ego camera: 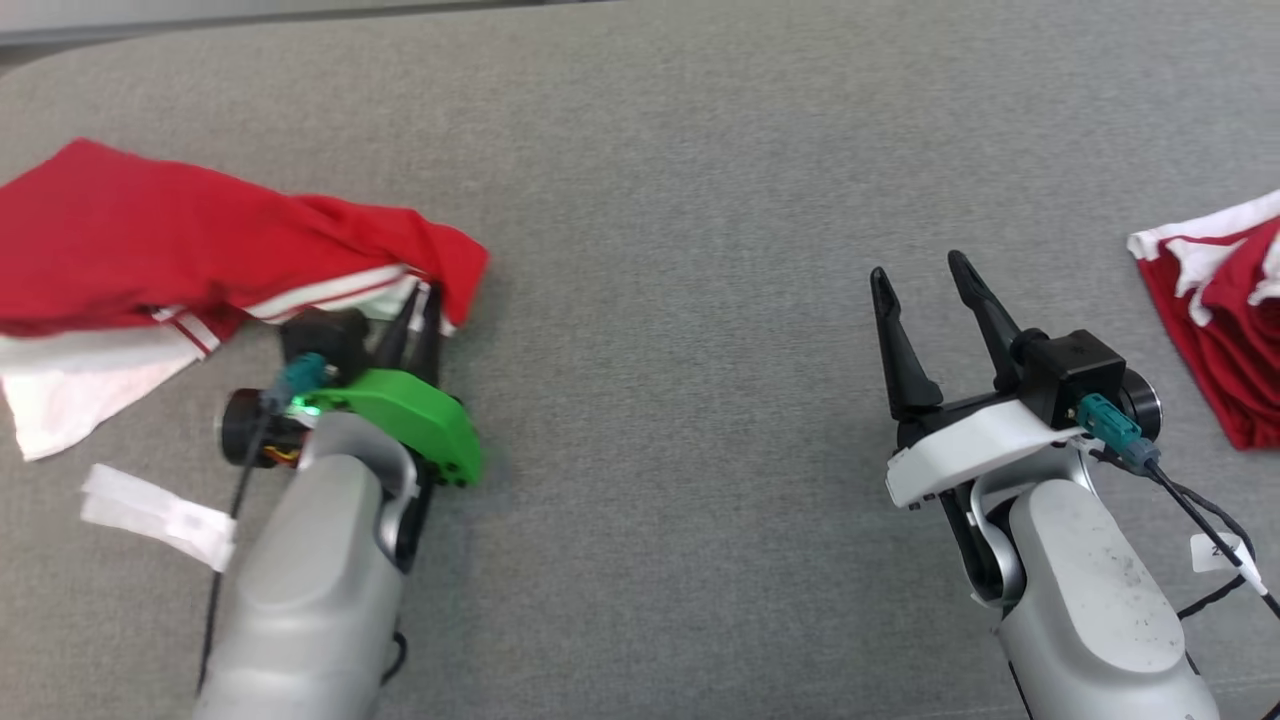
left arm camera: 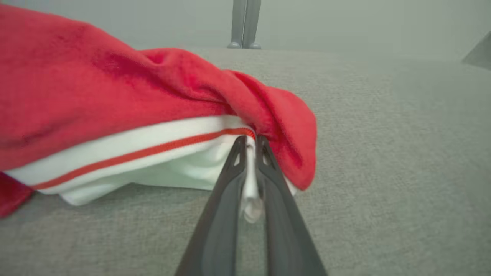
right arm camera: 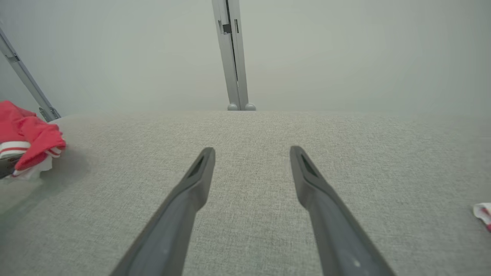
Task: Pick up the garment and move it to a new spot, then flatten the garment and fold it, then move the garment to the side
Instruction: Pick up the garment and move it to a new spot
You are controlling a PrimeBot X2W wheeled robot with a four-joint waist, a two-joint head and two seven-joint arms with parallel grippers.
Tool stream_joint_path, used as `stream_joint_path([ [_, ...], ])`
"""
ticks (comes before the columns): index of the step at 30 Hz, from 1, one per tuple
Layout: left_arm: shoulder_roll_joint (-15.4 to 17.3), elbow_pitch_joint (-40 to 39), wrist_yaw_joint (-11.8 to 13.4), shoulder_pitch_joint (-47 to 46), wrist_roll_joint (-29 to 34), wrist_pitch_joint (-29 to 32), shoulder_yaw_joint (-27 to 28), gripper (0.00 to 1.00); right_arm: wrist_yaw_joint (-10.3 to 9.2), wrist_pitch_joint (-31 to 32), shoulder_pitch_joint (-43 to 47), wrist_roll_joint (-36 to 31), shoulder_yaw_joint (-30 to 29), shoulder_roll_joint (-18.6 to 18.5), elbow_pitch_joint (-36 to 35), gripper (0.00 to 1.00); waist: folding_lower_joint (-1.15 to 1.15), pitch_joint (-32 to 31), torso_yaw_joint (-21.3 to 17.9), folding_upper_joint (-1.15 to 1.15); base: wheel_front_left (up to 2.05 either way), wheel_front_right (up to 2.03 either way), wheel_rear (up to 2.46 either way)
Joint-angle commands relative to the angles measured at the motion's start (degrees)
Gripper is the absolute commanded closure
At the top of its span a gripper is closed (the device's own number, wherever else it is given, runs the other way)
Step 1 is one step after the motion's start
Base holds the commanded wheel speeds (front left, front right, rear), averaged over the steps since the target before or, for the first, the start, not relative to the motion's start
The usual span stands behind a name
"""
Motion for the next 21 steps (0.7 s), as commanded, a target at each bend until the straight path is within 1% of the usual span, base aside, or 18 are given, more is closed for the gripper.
stream_joint_path([
  [1,-0.07,-0.71,-0.13,1.26,-1.00,0.00,-2.44,1.00,-0.08,-0.02,1.01,0.56,-0.15,-0.05,0.21,0.00,0.00,-2.36,-2.94,0.00,0.00,0.00,0.00],
  [4,-0.09,-2.58,-0.13,2.42,-5.56,0.00,-10.54,1.00,-0.08,-0.02,1.53,0.97,-0.35,-0.03,0.51,0.00,0.00,-2.92,-4.48,0.00,0.00,0.00,0.00],
  [10,-0.10,-5.71,-0.14,2.36,-12.32,0.01,-22.65,1.00,-0.08,-0.02,2.07,1.18,-0.14,-0.04,0.96,0.00,0.00,-4.12,-7.39,0.00,0.00,0.00,0.00],
  [13,-0.07,-7.52,-0.07,1.23,-14.24,0.00,-26.31,1.00,-0.07,-0.02,2.32,1.33,0.07,-0.04,1.17,0.00,0.00,-4.60,-8.38,0.00,0.00,0.00,0.00],
  [16,-0.09,-10.94,0.26,0.57,-14.86,0.00,-29.36,1.00,-0.08,-0.01,2.84,1.56,0.15,-0.05,1.26,0.00,0.00,-5.20,-8.90,0.00,0.00,0.00,0.00],
  [18,-0.03,-13.45,0.68,0.69,-14.82,-0.01,-30.34,1.00,-0.07,-0.01,3.20,1.58,0.05,-0.04,1.52,0.00,0.00,-5.76,-8.99,0.00,0.00,0.00,0.00],
  [20,-0.04,-16.86,1.06,2.23,-14.41,0.00,-30.25,1.00,-0.07,-0.01,3.61,1.61,-0.31,-0.05,1.89,0.00,0.00,-6.82,-8.75,0.00,0.00,0.00,0.00],
  [21,-0.01,-17.72,1.73,2.84,-13.82,-0.01,-29.70,1.00,-0.07,-0.01,3.85,1.65,-0.42,-0.04,2.00,0.00,0.00,-7.28,-8.57,0.00,0.00,0.00,0.00],
])
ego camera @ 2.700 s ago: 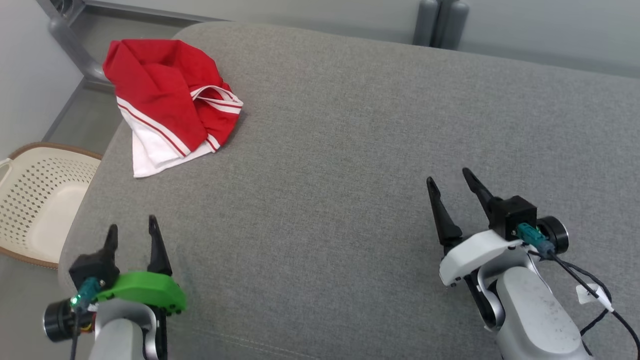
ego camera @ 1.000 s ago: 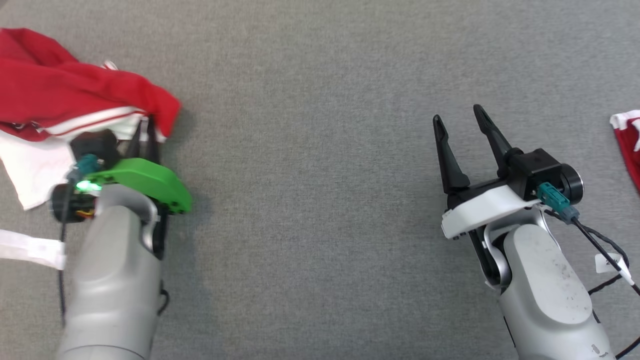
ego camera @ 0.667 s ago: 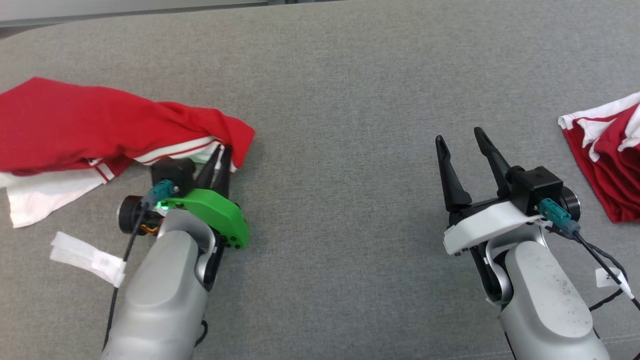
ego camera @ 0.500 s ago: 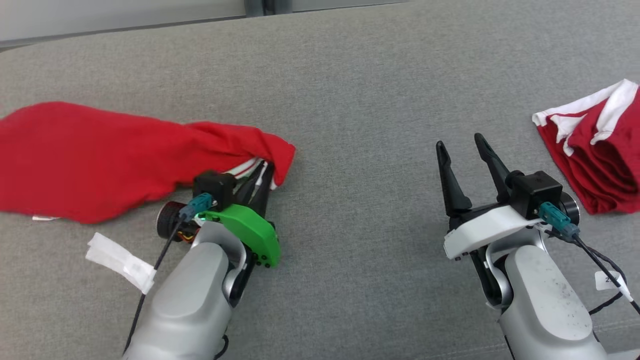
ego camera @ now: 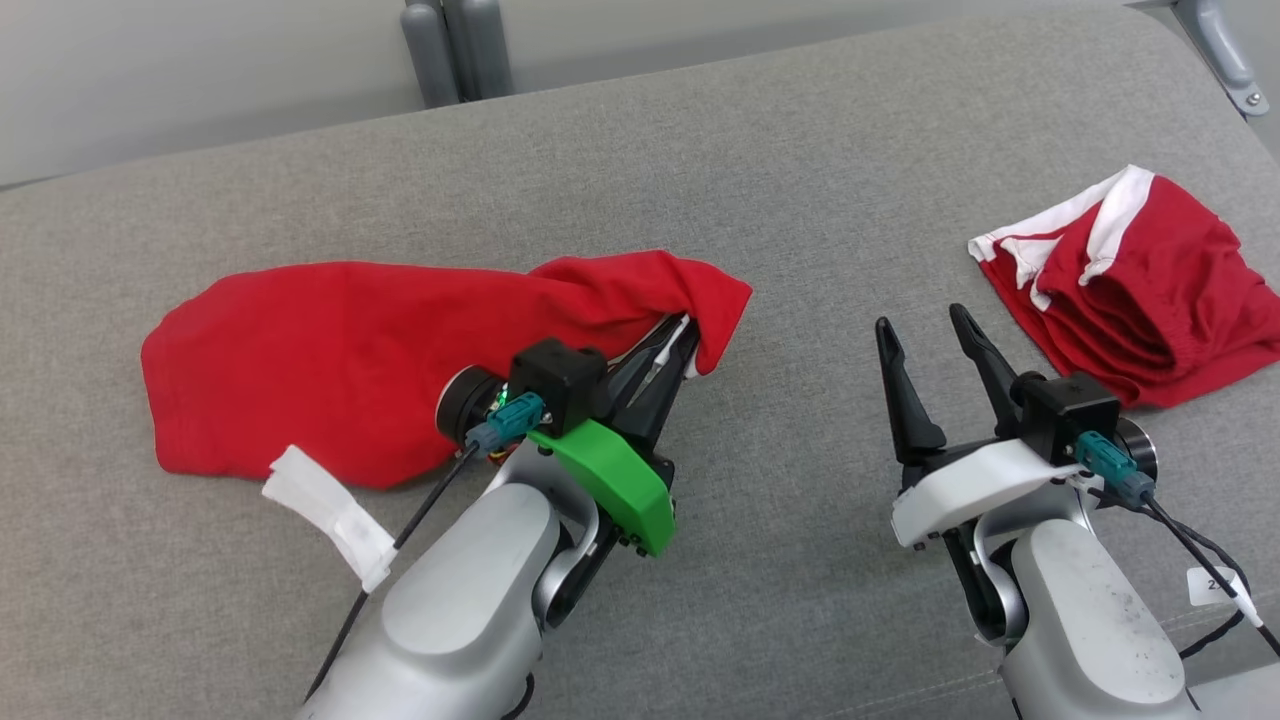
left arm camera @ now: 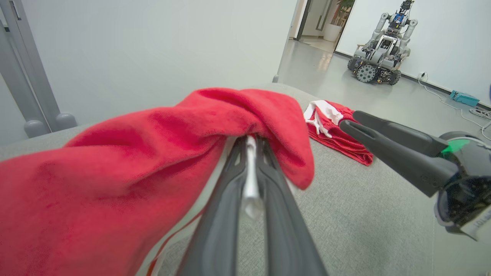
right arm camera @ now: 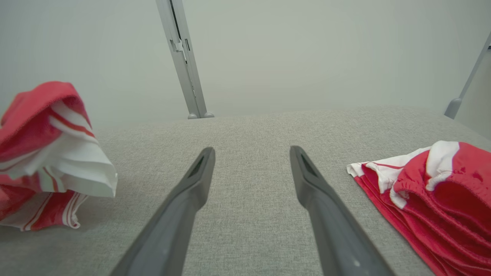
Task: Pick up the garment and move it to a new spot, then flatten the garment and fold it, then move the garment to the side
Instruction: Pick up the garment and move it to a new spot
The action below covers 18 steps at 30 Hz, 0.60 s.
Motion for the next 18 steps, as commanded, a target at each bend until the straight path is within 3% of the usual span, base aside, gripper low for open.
stream_joint_path([
  [1,0.34,-0.57,0.79,1.69,1.01,-0.01,0.90,1.00,-0.06,-0.01,0.87,0.20,-0.14,-0.05,0.22,0.00,0.00,-1.29,0.33,0.00,0.00,0.00,0.00],
  [2,0.34,-1.06,1.26,2.50,1.49,-0.02,1.70,0.60,-0.06,-0.01,1.08,0.20,-0.13,-0.05,0.38,0.00,0.00,-1.76,0.51,0.00,0.00,0.00,0.00],
  [3,0.31,-1.28,1.50,3.17,1.68,-0.01,2.41,0.27,-0.06,-0.01,1.26,0.20,-0.15,-0.05,0.46,0.00,0.00,-2.25,0.70,0.00,0.00,0.00,0.00],
  [4,0.30,-1.38,2.01,4.18,2.19,-0.01,3.63,0.00,-0.07,-0.01,1.49,0.24,-0.13,-0.05,0.59,0.00,0.00,-2.95,0.96,0.00,0.00,0.00,0.00],
  [9,0.49,-1.49,3.70,8.51,6.24,-0.02,9.21,0.00,-0.06,-0.01,2.68,0.33,-0.25,-0.05,0.92,0.00,0.00,-5.48,2.04,0.00,0.00,0.00,0.00],
  [18,2.29,-6.44,9.07,20.11,14.47,-0.02,24.33,0.00,-0.06,-0.01,5.66,0.63,0.75,-0.04,1.12,0.00,0.00,-9.93,4.30,0.00,0.00,0.00,0.00],
])
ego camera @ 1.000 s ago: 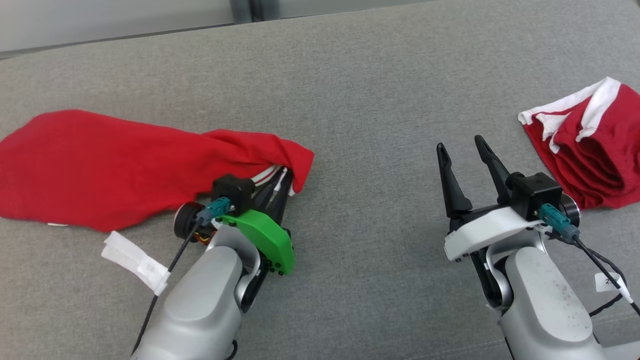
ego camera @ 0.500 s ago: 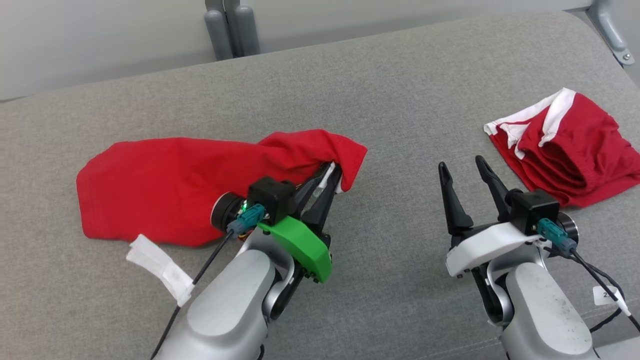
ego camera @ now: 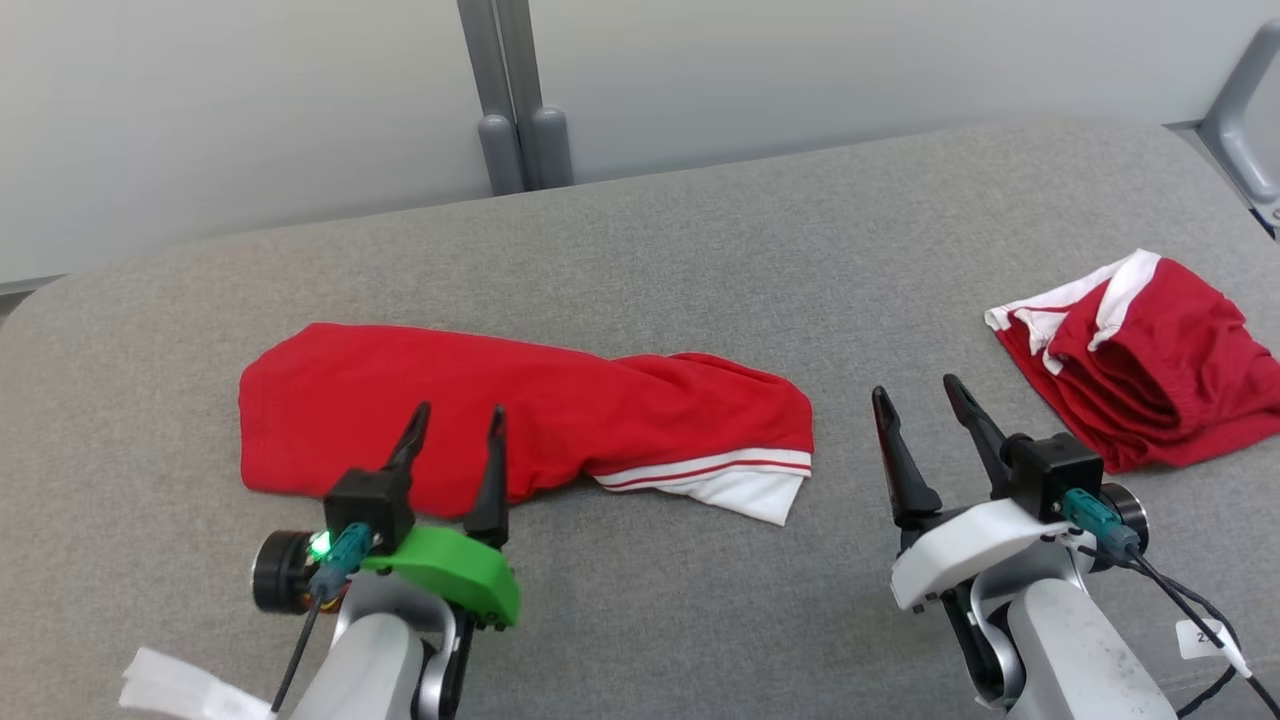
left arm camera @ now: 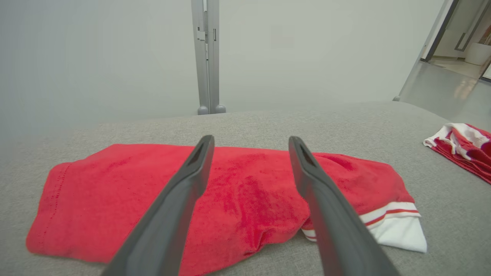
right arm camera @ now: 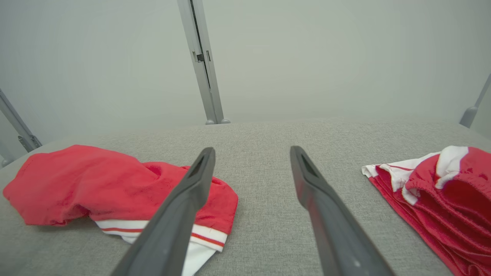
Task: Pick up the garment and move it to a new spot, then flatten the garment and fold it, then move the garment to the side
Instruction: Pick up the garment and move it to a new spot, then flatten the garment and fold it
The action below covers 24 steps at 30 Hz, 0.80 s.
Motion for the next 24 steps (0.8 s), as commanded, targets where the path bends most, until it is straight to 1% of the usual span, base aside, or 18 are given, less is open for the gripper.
stream_joint_path([
  [1,0.39,-0.89,0.57,2.21,1.22,0.00,1.66,0.00,-0.06,-0.01,1.05,0.30,0.27,-0.05,0.13,0.00,0.00,-1.47,1.30,0.00,0.00,0.00,0.00],
  [7,0.03,-4.33,1.44,9.67,5.33,0.00,9.76,0.00,-0.06,-0.01,2.69,0.39,2.14,-0.05,1.19,0.00,0.00,-2.16,1.88,0.00,0.00,0.00,0.00],
  [12,-0.98,-6.05,0.68,14.52,7.25,-0.01,14.24,0.00,-0.06,-0.01,4.12,-0.17,4.37,-0.07,4.35,0.00,0.00,-1.72,2.64,0.00,0.00,0.00,0.00],
  [19,-1.66,-6.23,-1.19,14.86,9.09,-0.01,15.88,0.00,-0.06,-0.01,3.72,-0.50,7.10,-0.07,11.73,0.00,0.00,-0.23,5.19,0.00,0.00,0.00,0.00],
  [24,-1.78,-6.13,-1.55,13.59,8.95,0.00,15.78,0.00,-0.06,-0.01,1.55,0.47,7.37,-0.09,16.84,0.00,0.00,1.48,7.79,0.00,0.00,0.00,0.00],
])
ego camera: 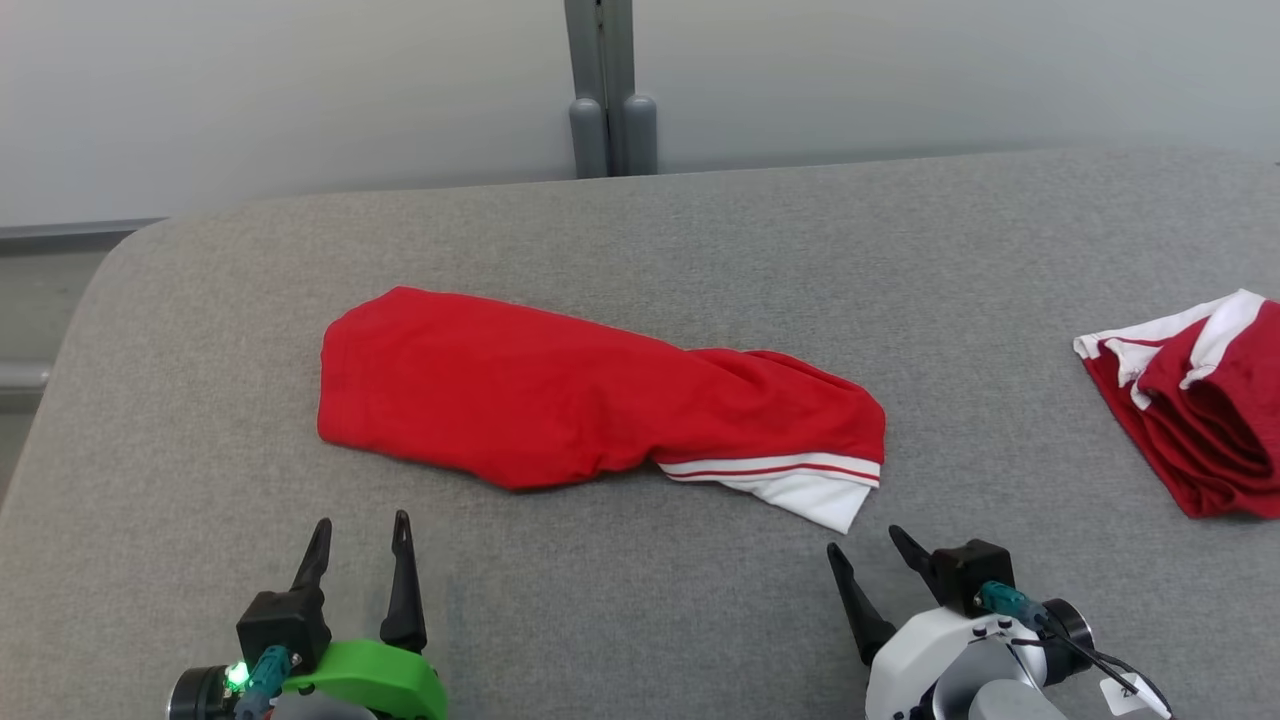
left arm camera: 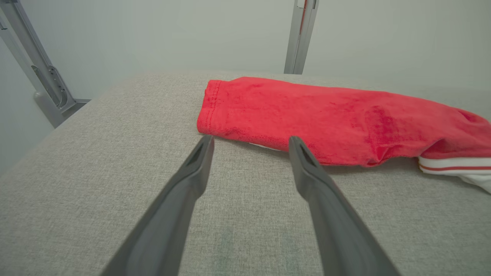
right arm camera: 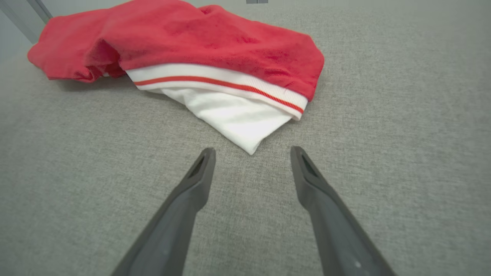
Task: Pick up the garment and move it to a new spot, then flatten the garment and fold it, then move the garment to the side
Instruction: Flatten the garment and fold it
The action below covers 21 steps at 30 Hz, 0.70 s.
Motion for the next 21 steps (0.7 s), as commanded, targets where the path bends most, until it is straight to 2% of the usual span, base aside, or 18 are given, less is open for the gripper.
stream_joint_path([
  [1,0.07,-0.08,-0.18,-1.11,-0.51,-0.02,-0.08,0.00,-0.07,-0.01,-0.91,0.43,-0.21,-0.11,1.05,0.00,0.00,1.47,1.75,0.00,0.00,0.00,0.00],
  [3,0.06,0.33,-0.43,-1.40,-0.59,-0.02,-0.41,0.00,-0.07,-0.01,-1.90,0.43,-0.38,-0.09,2.13,0.01,0.00,2.09,2.50,0.00,0.00,0.00,0.00],
  [6,0.06,0.69,-0.61,-1.78,-0.51,-0.02,-0.21,0.00,-0.06,-0.01,-2.92,0.86,-0.85,-0.11,3.55,0.20,0.00,2.94,3.30,0.00,0.00,0.00,0.00],
  [7,0.06,0.73,-0.73,-1.93,-0.50,-0.01,-0.14,0.00,-0.06,-0.01,-3.24,0.95,-0.95,-0.10,3.75,0.21,0.00,3.13,3.47,0.00,0.00,0.00,0.00],
  [8,0.06,0.67,-0.63,-2.12,-0.57,-0.02,-0.04,0.00,-0.07,-0.01,-3.58,0.94,-0.93,-0.10,3.94,0.29,0.00,3.42,3.70,0.00,0.00,0.00,0.00],
  [9,0.06,0.62,-0.66,-2.24,-0.67,-0.01,-0.01,0.00,-0.07,-0.01,-3.79,0.89,-0.88,-0.12,4.32,0.43,0.00,3.57,3.86,0.00,0.00,0.00,0.00],
  [10,0.06,0.73,-0.70,-2.31,-0.71,-0.01,-0.11,0.00,-0.07,-0.01,-3.99,0.86,-0.96,-0.12,4.55,0.61,0.00,3.81,4.10,0.00,0.00,0.00,0.00],
  [13,0.05,1.02,-0.72,-2.76,-1.07,-0.01,0.08,0.00,-0.06,0.00,-4.61,1.43,-0.67,-0.10,5.13,1.00,0.00,4.27,4.42,0.00,0.00,0.00,0.00],
  [17,0.05,0.94,-0.67,-2.92,-1.38,-0.02,0.22,0.00,-0.07,0.00,-5.85,2.13,-0.59,-0.10,4.20,1.00,0.00,4.66,4.60,0.00,0.00,0.00,0.00],
  [21,0.05,0.86,-0.79,-2.65,-1.44,-0.02,0.19,0.00,-0.05,-0.01,-6.62,4.69,2.06,-0.06,-2.32,1.00,0.00,3.96,4.65,0.00,0.00,0.00,0.00],
])
